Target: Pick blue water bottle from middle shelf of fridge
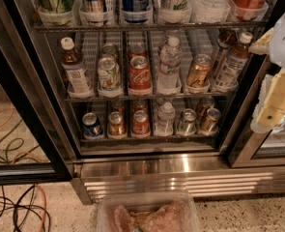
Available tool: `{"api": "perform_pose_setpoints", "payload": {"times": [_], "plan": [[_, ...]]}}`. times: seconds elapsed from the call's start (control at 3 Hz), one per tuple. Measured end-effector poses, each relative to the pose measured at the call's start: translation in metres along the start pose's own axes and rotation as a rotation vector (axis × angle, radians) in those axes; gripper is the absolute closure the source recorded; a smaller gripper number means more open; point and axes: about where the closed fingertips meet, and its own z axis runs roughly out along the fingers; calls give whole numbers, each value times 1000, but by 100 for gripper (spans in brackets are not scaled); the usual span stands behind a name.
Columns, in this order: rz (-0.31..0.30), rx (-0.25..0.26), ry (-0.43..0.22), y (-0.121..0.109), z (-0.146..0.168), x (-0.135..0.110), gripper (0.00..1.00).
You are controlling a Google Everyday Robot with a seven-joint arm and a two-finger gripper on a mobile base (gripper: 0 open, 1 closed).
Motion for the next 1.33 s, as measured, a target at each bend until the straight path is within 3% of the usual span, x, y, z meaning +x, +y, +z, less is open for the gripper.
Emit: {"api": "perform_pose_setpoints", "payload": {"times": [0.33,0.67,1.33], "plan": [[0,0,0,0,0,0,0],[81,36,-12,5,11,5,0],[381,55,-21,18,54,30,0]]}}
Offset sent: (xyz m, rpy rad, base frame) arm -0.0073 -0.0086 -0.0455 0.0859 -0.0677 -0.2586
